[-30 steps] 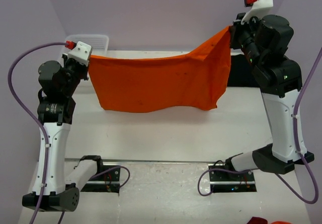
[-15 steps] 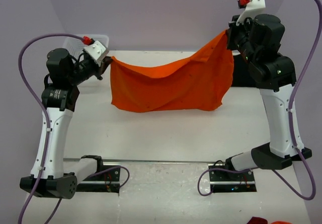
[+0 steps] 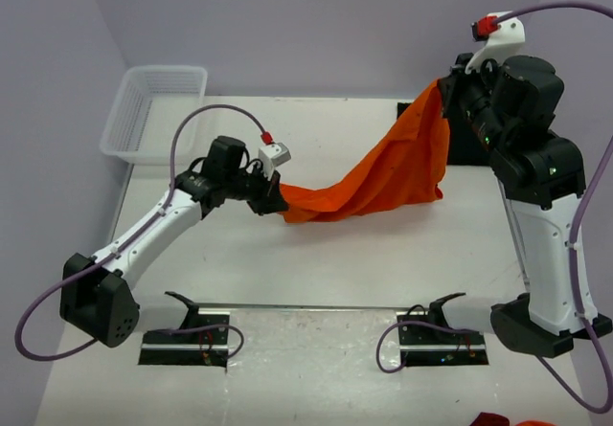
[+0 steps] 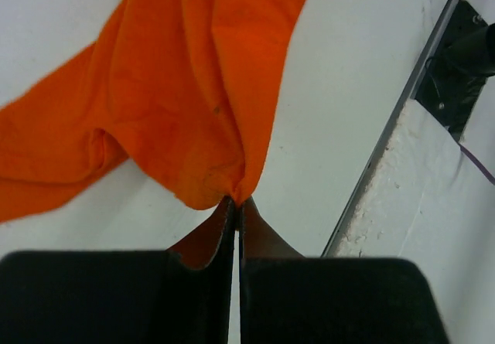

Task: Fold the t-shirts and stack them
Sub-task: Flatten out the tshirt

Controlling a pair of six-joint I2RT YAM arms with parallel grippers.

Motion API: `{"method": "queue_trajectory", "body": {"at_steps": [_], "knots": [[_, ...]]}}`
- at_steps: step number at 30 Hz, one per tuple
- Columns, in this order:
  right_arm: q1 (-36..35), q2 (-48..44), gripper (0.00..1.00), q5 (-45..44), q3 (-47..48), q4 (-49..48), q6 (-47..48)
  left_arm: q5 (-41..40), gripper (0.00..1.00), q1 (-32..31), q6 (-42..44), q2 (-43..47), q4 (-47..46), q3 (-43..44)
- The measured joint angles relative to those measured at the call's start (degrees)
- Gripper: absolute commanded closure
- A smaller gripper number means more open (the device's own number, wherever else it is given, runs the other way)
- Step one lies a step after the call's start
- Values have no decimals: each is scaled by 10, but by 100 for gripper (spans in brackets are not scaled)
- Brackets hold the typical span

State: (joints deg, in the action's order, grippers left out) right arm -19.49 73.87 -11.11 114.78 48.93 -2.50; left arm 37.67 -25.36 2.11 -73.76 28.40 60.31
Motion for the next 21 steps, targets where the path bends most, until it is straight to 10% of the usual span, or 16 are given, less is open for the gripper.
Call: {"method": "queue_trajectory", "body": {"at_steps": [21], "knots": [[0,-52,100,19,-113,-9,-26,-129,95,-171,-47,-223,-22,-40]]}}
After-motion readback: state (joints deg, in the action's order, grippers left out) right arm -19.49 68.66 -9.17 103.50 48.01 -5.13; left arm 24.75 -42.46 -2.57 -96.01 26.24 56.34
